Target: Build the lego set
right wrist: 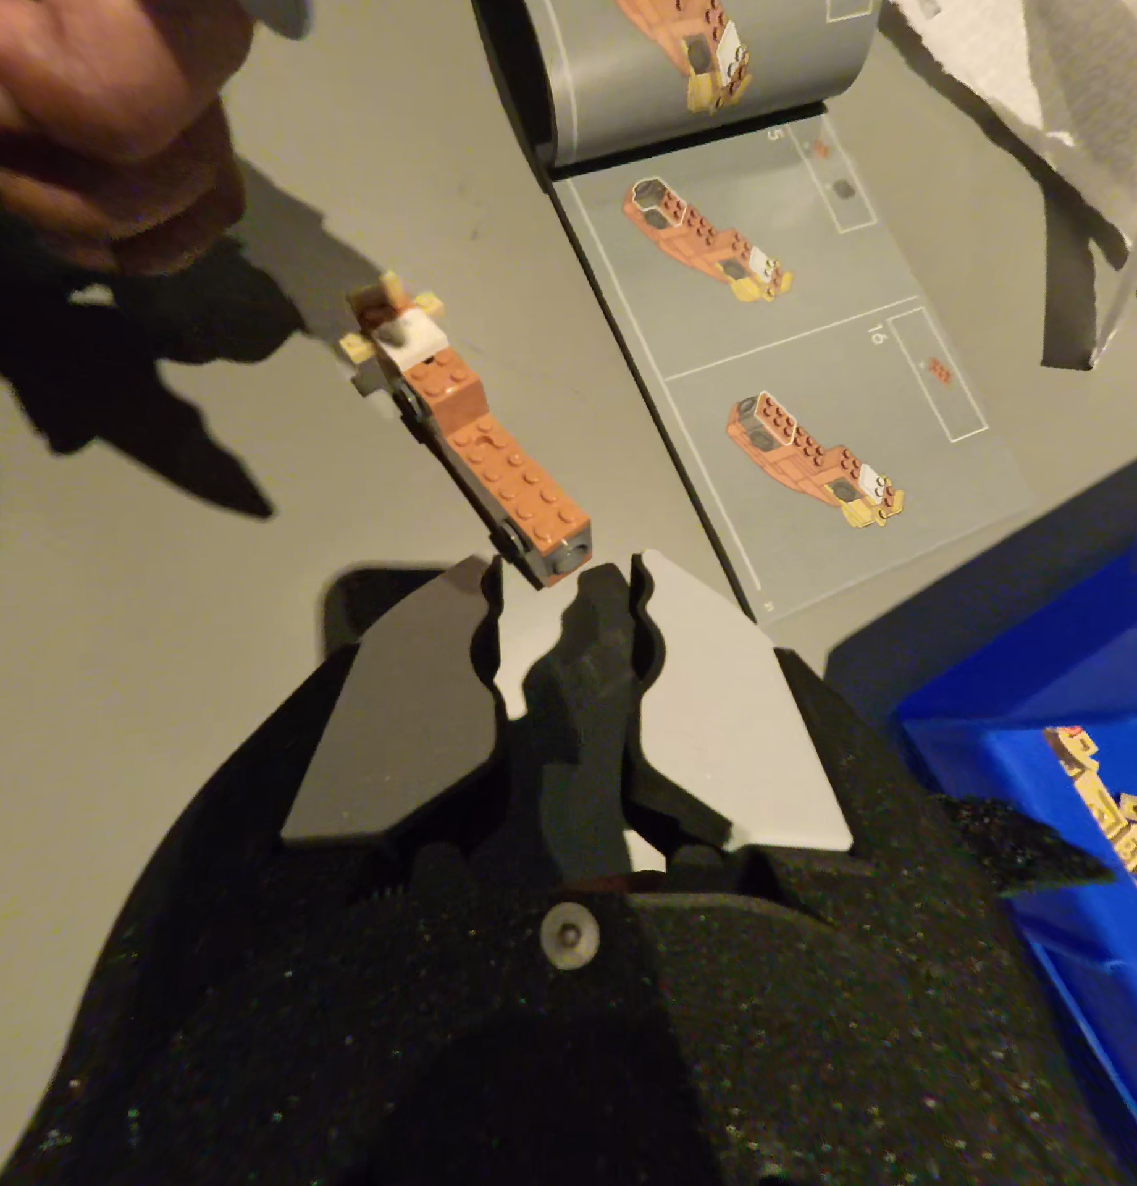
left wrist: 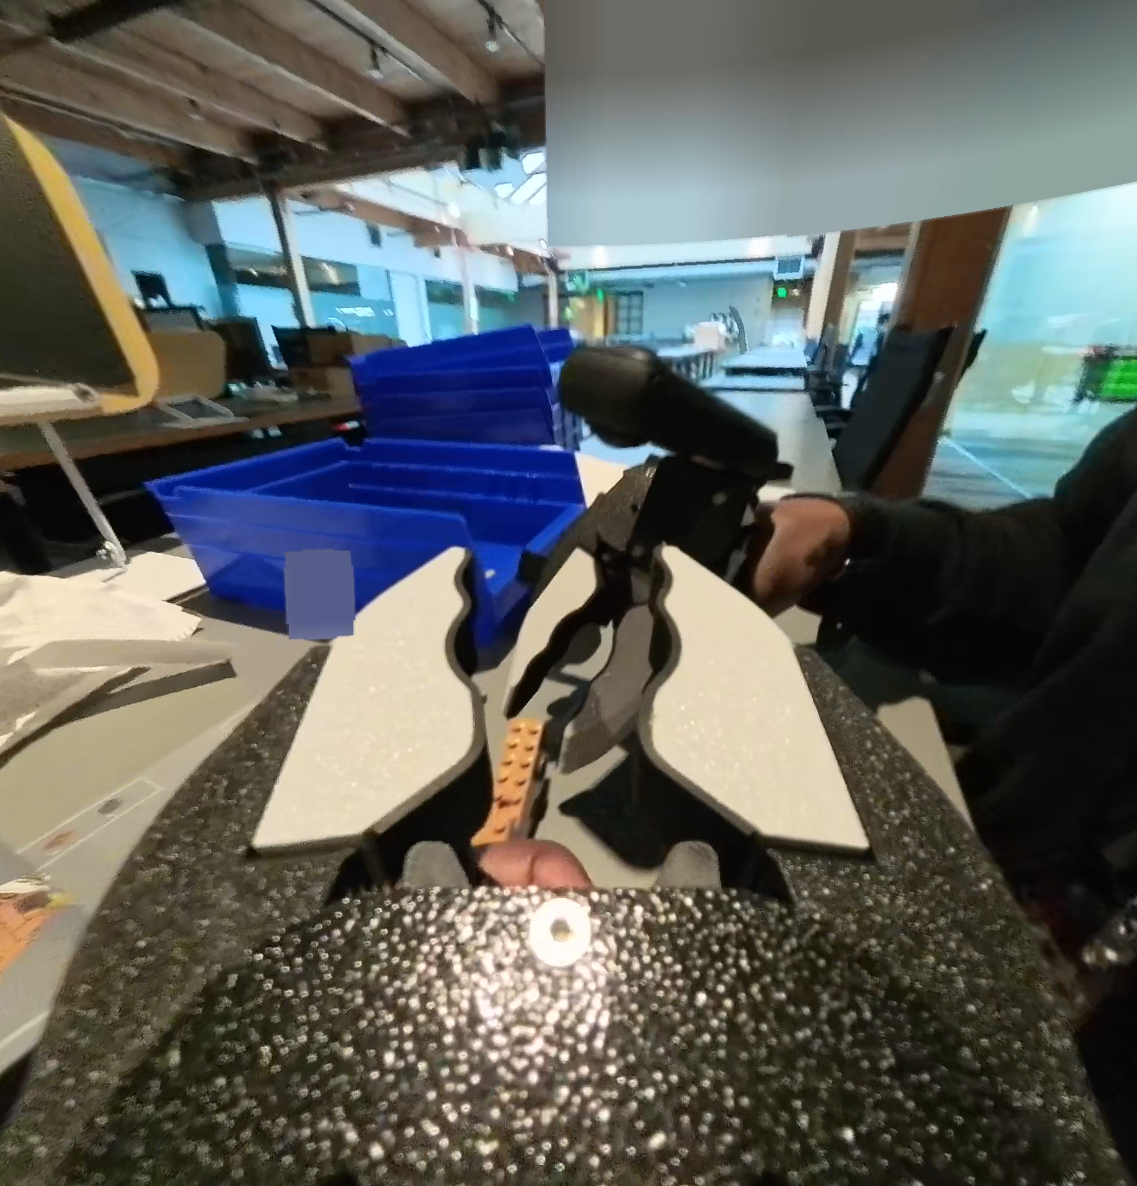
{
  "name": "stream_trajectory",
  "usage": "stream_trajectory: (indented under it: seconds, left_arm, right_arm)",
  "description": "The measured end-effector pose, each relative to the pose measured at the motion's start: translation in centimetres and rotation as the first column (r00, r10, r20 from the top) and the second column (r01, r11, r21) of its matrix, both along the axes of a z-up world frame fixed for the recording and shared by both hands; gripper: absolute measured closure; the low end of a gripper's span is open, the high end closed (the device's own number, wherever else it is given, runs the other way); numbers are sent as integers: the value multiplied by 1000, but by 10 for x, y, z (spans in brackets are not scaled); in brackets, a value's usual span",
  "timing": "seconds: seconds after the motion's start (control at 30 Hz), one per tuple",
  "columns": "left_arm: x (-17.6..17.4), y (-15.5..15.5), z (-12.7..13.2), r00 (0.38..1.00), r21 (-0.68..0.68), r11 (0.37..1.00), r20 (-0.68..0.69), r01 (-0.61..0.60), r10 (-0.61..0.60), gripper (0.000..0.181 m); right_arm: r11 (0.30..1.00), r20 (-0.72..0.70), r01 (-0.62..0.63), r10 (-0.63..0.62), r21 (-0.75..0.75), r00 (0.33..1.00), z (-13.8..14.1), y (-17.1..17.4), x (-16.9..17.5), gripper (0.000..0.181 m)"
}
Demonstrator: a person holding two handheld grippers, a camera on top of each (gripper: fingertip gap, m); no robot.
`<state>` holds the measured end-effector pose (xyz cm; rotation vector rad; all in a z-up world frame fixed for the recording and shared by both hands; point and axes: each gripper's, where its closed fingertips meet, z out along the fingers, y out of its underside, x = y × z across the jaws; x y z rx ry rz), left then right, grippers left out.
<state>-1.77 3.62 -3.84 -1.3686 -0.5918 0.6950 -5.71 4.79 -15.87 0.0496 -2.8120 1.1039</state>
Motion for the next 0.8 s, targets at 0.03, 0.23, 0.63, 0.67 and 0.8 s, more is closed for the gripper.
stream_trajectory:
  seconds: [0.03,0.23,0.63,0.67,0.8]
  left_arm:
    - [7,5,5,1000,14,1000,-29,-11,12,133]
    - [57,61,46,950,-143,990,-310,-1,-44,144]
    - [107,168,77,826,-467,883,-515,-48,-228,157]
    - [107,172,73,832,-489,870,-505,-57,-229,159]
    - [109,183,56,857,-570,818,-455,-72,-242,159]
  right_arm:
    - [1000,-3,8,-8,0,1000,0,1,1,143]
    - [997,-57,77,-76,20,996,5,10,2,145]
    - [911,-394,277,-144,305,908,11,65,1,148]
    - [905,-409,286,-143,314,901,12,67,3,148]
    - [887,-441,313,-144,340,886,16,77,10,148]
